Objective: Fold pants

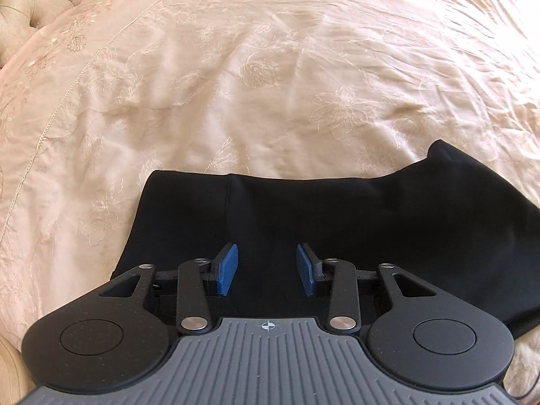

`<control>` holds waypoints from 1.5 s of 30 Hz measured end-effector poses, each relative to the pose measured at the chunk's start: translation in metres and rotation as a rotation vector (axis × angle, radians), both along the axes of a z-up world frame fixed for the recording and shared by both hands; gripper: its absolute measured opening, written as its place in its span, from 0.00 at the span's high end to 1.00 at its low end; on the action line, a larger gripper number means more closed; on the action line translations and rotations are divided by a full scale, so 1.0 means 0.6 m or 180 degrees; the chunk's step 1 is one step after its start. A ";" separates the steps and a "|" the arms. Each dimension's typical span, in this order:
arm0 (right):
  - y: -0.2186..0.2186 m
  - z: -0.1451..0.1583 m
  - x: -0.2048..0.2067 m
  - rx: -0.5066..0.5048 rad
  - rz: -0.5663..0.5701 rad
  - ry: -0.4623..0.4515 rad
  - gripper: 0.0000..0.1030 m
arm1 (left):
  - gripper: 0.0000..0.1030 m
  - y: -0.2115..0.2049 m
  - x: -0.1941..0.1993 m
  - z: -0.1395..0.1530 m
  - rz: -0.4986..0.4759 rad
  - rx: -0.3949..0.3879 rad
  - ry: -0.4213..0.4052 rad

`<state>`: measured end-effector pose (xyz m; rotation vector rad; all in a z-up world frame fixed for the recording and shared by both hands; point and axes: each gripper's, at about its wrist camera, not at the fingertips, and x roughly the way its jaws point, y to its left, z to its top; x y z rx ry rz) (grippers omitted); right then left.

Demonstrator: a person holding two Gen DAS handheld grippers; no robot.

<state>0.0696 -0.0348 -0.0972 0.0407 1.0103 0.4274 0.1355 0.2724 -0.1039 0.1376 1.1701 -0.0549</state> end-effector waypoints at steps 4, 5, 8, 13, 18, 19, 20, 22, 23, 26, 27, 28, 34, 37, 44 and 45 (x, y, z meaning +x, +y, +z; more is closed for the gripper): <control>0.140 -0.026 -0.020 -0.0186 0.0966 0.0011 0.66 | 0.64 -0.001 0.002 0.000 0.0025 -0.0083 0.0145; 0.162 -0.032 -0.027 -0.0223 0.1131 0.0034 0.66 | 0.64 -0.001 0.001 -0.002 0.0034 -0.0129 0.0178; 0.202 -0.049 -0.039 -0.0420 0.1413 0.0044 0.65 | 0.64 -0.002 -0.008 -0.008 0.0009 -0.0196 0.0218; 0.226 -0.073 -0.045 -0.0863 0.1572 -0.0098 0.65 | 0.64 -0.003 -0.015 -0.019 -0.0117 -0.0177 0.0267; 0.223 -0.063 -0.019 -0.0757 0.1372 0.0001 0.97 | 0.64 -0.002 -0.012 -0.014 -0.0206 -0.0172 0.0269; 0.220 -0.057 -0.013 -0.0661 0.1316 0.0065 0.97 | 0.64 -0.003 -0.010 -0.011 -0.0229 -0.0175 0.0247; 0.216 -0.050 -0.014 -0.0570 0.1288 0.0104 0.97 | 0.64 -0.006 -0.008 -0.008 -0.0249 -0.0186 0.0223; 0.209 -0.040 -0.024 -0.0409 0.1287 0.0182 0.97 | 0.63 -0.015 -0.003 -0.004 -0.0301 -0.0222 0.0183; 0.216 -0.045 -0.032 -0.0392 0.1334 0.0220 0.97 | 0.63 -0.019 0.000 -0.004 -0.0326 -0.0236 0.0178; 0.236 -0.067 -0.046 -0.0564 0.1449 0.0235 0.97 | 0.63 -0.040 0.012 -0.013 -0.0449 -0.0230 0.0194; 0.239 -0.072 -0.043 -0.0572 0.1415 0.0278 0.97 | 0.63 -0.046 0.014 -0.017 -0.0500 -0.0220 0.0196; 0.238 -0.074 -0.038 -0.0551 0.1342 0.0321 0.97 | 0.63 -0.049 0.016 -0.022 -0.0556 -0.0217 0.0194; 0.196 -0.025 -0.009 -0.0259 0.0920 0.0272 0.79 | 0.62 -0.037 0.014 -0.090 -0.0689 -0.0110 0.0442; 0.157 0.008 0.030 -0.0059 0.0473 0.0113 0.62 | 0.62 -0.024 0.009 -0.091 -0.0678 -0.0208 0.0410; 0.128 -0.003 0.164 0.0107 -0.0099 0.0116 0.51 | 0.61 -0.034 -0.001 -0.093 -0.0786 -0.0078 0.0355; 0.132 -0.017 0.180 0.0066 -0.0091 0.0199 0.50 | 0.61 -0.033 -0.001 -0.093 -0.0782 -0.0076 0.0353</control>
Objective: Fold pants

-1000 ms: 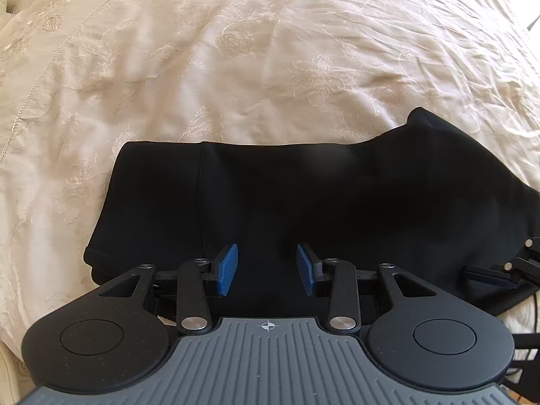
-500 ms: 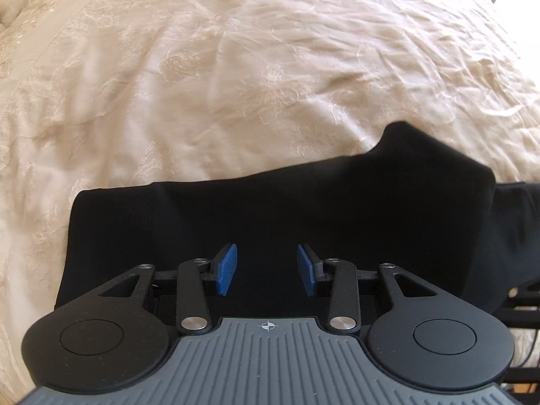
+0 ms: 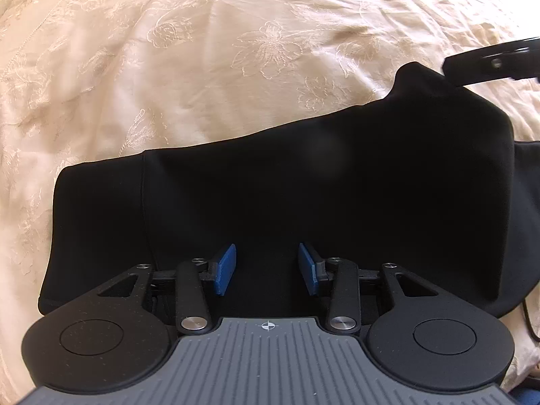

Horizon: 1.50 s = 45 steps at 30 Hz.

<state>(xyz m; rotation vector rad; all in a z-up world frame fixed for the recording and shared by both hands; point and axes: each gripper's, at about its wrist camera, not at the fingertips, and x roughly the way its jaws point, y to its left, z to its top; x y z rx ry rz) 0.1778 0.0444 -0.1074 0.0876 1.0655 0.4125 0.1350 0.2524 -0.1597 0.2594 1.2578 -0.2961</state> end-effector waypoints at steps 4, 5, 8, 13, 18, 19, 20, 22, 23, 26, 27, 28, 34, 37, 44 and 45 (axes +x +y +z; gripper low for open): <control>0.023 -0.034 0.000 -0.0104 0.0206 0.0259 0.52 | 0.61 0.006 -0.001 0.001 0.0047 -0.0063 0.0010; 0.032 -0.037 -0.015 -0.0134 0.0337 0.0289 0.52 | 0.61 0.010 0.002 0.001 0.0060 -0.0081 0.0020; 0.058 -0.048 -0.069 -0.0155 0.0686 0.0422 0.52 | 0.61 0.011 0.011 -0.001 0.0081 -0.0096 0.0054; 0.065 -0.046 -0.098 -0.0255 0.0683 0.0379 0.52 | 0.60 0.016 0.024 -0.001 0.0073 -0.0093 0.0101; 0.026 -0.025 -0.031 0.0056 0.0139 0.0324 0.52 | 0.60 0.017 0.024 0.001 0.0050 -0.0107 0.0093; 0.022 -0.027 -0.017 0.0107 0.0099 0.0374 0.52 | 0.60 0.017 0.023 0.002 0.0047 -0.0110 0.0091; 0.019 -0.033 -0.002 0.0168 0.0074 0.0452 0.52 | 0.60 0.018 0.023 0.002 0.0046 -0.0112 0.0088; 0.018 -0.043 0.016 0.0242 0.0032 0.0539 0.52 | 0.60 0.017 0.021 0.002 0.0043 -0.0113 0.0081; 0.017 -0.046 0.022 0.0271 0.0007 0.0559 0.52 | 0.60 0.017 0.020 0.002 0.0041 -0.0112 0.0074; 0.013 -0.060 0.043 0.0477 -0.0187 0.0675 0.58 | 0.60 0.016 0.015 0.007 0.0054 -0.0117 0.0041; 0.006 -0.056 0.045 0.0602 -0.0280 0.0623 0.92 | 0.60 0.016 0.012 0.008 0.0063 -0.0122 0.0022; 0.002 -0.051 0.051 0.0722 -0.0361 0.0557 0.91 | 0.59 0.016 0.010 0.010 0.0064 -0.0125 0.0004; 0.019 -0.061 0.076 0.0504 -0.0551 0.0422 0.91 | 0.59 0.020 0.001 0.008 0.0022 -0.0136 -0.0014; 0.021 -0.070 0.073 0.0402 -0.0584 0.0352 0.92 | 0.59 0.023 -0.005 0.006 -0.0011 -0.0136 -0.0030; 0.038 -0.134 0.096 0.0025 -0.0665 0.0378 0.92 | 0.59 0.030 -0.016 0.013 -0.0101 -0.0047 -0.0064; 0.038 -0.139 0.097 0.0024 -0.0689 0.0373 0.92 | 0.59 0.036 -0.018 0.019 -0.0095 -0.0114 -0.0021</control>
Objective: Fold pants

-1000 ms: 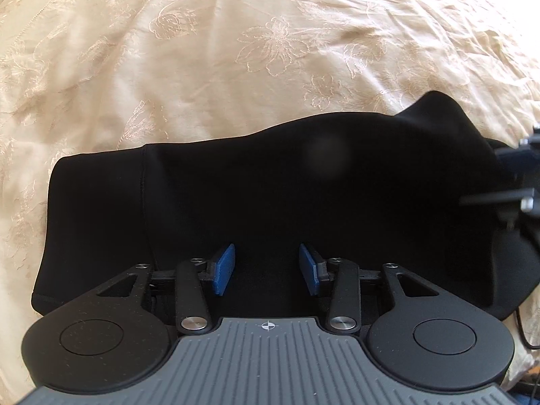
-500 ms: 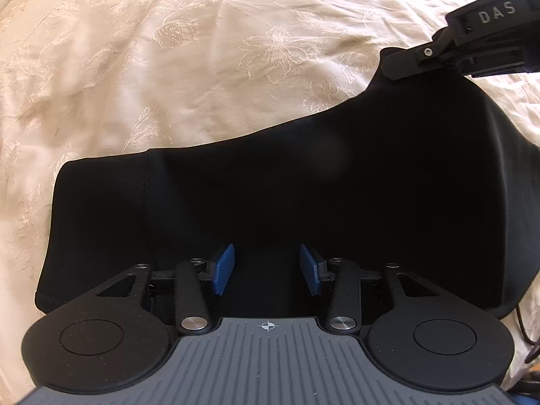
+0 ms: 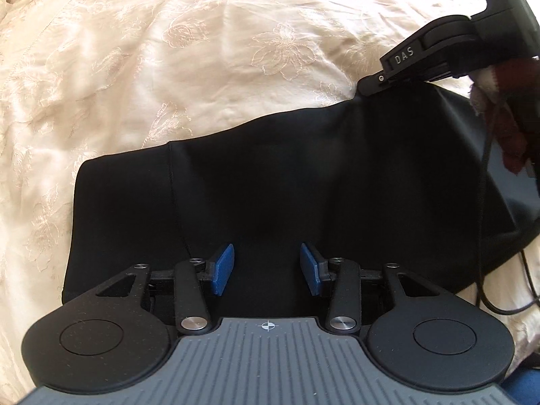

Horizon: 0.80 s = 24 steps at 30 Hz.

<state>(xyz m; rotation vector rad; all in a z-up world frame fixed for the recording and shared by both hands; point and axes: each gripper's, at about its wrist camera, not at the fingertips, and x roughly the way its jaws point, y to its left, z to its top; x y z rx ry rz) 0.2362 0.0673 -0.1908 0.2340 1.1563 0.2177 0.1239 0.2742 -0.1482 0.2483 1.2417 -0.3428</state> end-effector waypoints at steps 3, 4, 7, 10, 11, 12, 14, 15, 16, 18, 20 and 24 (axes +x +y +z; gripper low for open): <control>-0.005 0.002 -0.003 0.0050 -0.0028 -0.0003 0.90 | 0.59 0.024 -0.007 0.019 0.0104 -0.0134 0.0054; -0.007 0.007 -0.005 0.0034 -0.0002 -0.0025 0.87 | 0.59 0.034 -0.008 0.025 0.0186 -0.0148 0.0045; -0.020 0.028 -0.013 0.0021 -0.0048 -0.0137 0.68 | 0.59 0.056 -0.003 0.041 0.0397 -0.0065 -0.0028; -0.041 0.066 -0.034 0.0038 -0.0264 -0.0382 0.63 | 0.59 0.063 0.008 0.052 0.0475 -0.0024 -0.0193; -0.045 0.077 -0.042 -0.0009 -0.0320 -0.0469 0.62 | 0.59 0.061 0.012 0.052 0.0489 -0.0010 -0.0214; -0.048 0.091 -0.052 -0.0065 -0.0346 -0.0565 0.62 | 0.59 0.059 0.015 0.050 0.0498 0.0000 -0.0214; -0.049 0.112 -0.073 -0.0135 -0.0345 -0.0710 0.63 | 0.59 0.055 0.018 0.043 0.0493 0.0011 -0.0189; -0.049 0.120 -0.087 -0.0125 -0.0308 -0.0755 0.71 | 0.59 0.055 0.016 0.041 0.0476 0.0026 -0.0175; -0.046 0.127 -0.099 -0.0108 -0.0255 -0.0767 0.78 | 0.59 0.067 0.019 0.039 0.0455 0.0038 -0.0165; -0.034 0.135 -0.122 -0.0124 -0.0096 -0.0741 0.94 | 0.59 0.053 0.012 0.032 0.0396 0.0046 -0.0138; -0.016 0.128 -0.139 -0.0155 0.0080 -0.0646 0.94 | 0.59 0.051 0.009 0.028 0.0332 0.0031 -0.0105; 0.004 0.080 -0.130 -0.0581 0.0048 -0.0447 0.94 | 0.59 0.036 0.002 0.026 0.0197 0.0026 -0.0093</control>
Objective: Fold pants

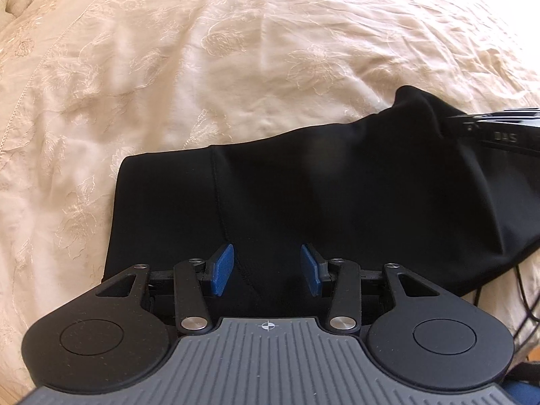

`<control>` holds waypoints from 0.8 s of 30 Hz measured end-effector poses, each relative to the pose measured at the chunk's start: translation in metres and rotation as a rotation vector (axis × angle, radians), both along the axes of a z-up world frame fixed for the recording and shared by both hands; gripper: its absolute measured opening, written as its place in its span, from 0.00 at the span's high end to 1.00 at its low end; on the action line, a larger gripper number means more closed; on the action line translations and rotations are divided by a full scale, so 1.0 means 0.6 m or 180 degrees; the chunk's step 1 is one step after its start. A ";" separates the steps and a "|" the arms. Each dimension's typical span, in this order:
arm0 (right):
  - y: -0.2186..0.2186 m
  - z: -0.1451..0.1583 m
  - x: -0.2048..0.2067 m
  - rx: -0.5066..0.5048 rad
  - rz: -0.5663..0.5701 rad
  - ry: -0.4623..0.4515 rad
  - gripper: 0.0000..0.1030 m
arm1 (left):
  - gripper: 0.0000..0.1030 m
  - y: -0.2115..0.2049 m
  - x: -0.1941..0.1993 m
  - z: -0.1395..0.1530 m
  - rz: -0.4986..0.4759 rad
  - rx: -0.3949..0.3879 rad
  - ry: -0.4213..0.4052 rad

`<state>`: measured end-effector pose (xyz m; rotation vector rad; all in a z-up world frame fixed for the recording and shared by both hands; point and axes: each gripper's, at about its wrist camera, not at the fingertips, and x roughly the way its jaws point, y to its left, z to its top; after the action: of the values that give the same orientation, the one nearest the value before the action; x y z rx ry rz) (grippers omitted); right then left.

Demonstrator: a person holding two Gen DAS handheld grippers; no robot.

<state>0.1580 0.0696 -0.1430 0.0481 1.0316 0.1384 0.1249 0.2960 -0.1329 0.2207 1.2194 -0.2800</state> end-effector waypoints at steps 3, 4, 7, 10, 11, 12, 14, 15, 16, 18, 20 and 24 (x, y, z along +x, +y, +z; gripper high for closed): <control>-0.020 -0.058 0.034 -0.0044 -0.0277 0.0417 0.99 | 0.59 -0.008 -0.003 0.005 -0.0070 -0.0007 -0.0012; -0.024 -0.069 0.035 -0.0015 -0.0306 0.0431 0.99 | 0.59 -0.012 -0.002 0.005 -0.0088 -0.0012 -0.0015; -0.025 -0.053 0.033 -0.0052 -0.0221 0.0299 0.97 | 0.59 -0.021 0.000 0.015 -0.0147 -0.0046 -0.0059; -0.037 -0.007 0.006 0.0075 -0.0233 0.0104 0.90 | 0.59 -0.033 0.003 0.020 -0.0223 -0.0076 -0.0086; -0.042 0.003 -0.005 0.0102 -0.0248 0.0080 0.90 | 0.59 -0.037 0.004 0.021 -0.0249 -0.0085 -0.0094; -0.048 0.014 -0.020 0.0137 -0.0274 0.0067 0.90 | 0.59 -0.042 0.006 0.022 -0.0280 -0.0096 -0.0104; -0.056 0.024 -0.046 0.0156 -0.0335 0.0093 0.90 | 0.59 -0.052 0.008 0.022 -0.0338 -0.0118 -0.0106; -0.057 0.030 -0.064 0.0162 -0.0379 0.0131 0.89 | 0.59 -0.057 0.008 0.023 -0.0376 -0.0126 -0.0105; -0.061 0.028 -0.075 0.0175 -0.0416 0.0176 0.88 | 0.59 -0.062 0.008 0.022 -0.0408 -0.0134 -0.0104; -0.066 0.023 -0.097 0.0190 -0.0446 0.0286 0.88 | 0.59 -0.071 0.006 0.019 -0.0466 -0.0154 -0.0093; -0.063 0.011 -0.116 0.0180 -0.0430 0.0421 0.88 | 0.59 -0.076 0.000 0.016 -0.0497 -0.0165 -0.0054; -0.057 -0.032 -0.149 0.0146 -0.0420 0.0821 0.89 | 0.59 -0.077 -0.018 -0.017 -0.0521 -0.0143 0.0343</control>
<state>0.0684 0.0353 -0.1621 0.1789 1.2791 0.0358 0.1140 0.2497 -0.1433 0.2699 1.3023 -0.4659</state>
